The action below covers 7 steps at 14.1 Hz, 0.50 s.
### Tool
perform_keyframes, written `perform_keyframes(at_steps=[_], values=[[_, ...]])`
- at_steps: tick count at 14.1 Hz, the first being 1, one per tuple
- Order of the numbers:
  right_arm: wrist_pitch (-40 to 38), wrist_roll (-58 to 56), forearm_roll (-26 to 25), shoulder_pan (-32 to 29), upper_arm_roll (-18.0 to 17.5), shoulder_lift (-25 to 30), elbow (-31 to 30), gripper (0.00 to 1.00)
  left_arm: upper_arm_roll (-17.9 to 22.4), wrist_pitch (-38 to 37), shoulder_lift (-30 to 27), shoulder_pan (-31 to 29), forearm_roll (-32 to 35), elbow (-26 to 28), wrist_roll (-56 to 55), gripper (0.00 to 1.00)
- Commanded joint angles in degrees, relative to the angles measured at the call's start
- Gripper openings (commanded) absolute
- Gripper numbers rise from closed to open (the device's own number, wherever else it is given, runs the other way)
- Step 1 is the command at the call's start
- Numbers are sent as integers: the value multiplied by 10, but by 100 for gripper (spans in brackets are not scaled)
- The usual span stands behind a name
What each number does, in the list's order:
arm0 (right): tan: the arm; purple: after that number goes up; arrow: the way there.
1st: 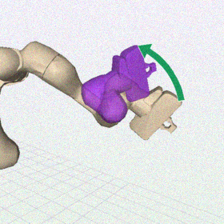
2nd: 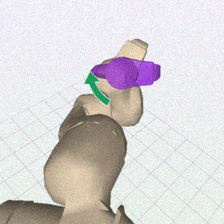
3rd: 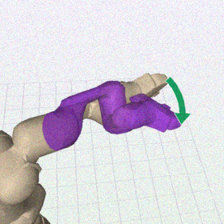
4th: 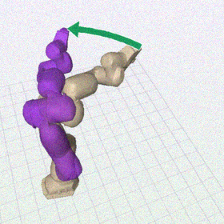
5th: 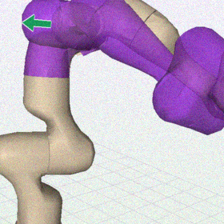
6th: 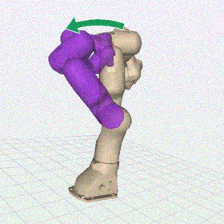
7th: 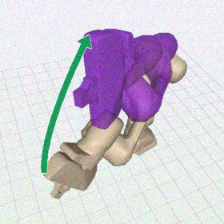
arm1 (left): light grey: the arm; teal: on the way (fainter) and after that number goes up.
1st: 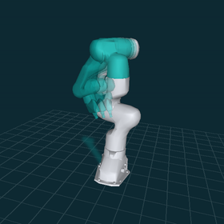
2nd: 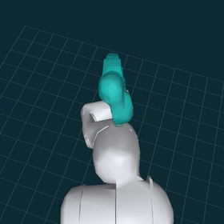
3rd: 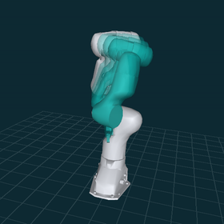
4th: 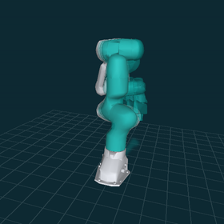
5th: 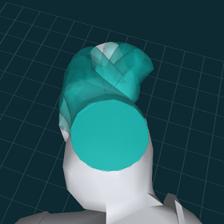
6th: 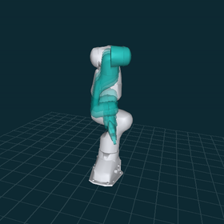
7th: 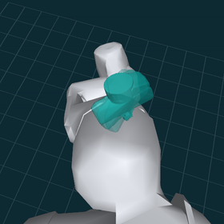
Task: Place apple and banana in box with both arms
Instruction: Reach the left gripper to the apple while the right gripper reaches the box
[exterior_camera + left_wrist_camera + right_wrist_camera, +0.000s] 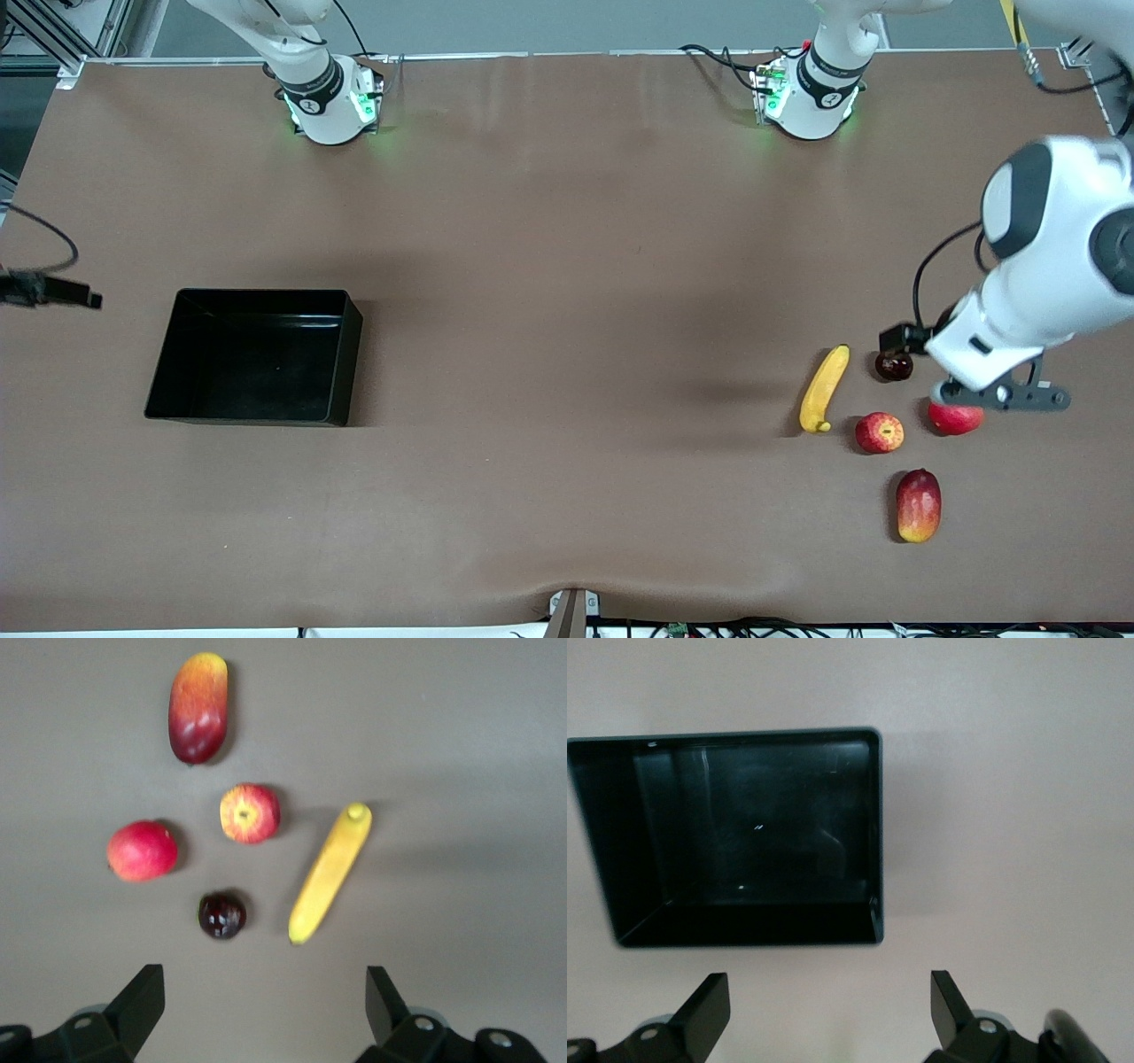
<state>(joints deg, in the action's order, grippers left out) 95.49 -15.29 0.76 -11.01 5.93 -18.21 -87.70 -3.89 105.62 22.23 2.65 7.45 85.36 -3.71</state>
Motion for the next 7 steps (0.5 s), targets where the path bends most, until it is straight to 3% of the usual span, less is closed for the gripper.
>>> perform_keyframes(at_steps=[1,7], values=[[44,-21,-1,-10,-7,-40,-9,100,-3,61,65,-32,8,-21,5,100],[150,-24,-1,-27,-7,-133,-40,100,-4,188,161,-69,0,-23,25,100]])
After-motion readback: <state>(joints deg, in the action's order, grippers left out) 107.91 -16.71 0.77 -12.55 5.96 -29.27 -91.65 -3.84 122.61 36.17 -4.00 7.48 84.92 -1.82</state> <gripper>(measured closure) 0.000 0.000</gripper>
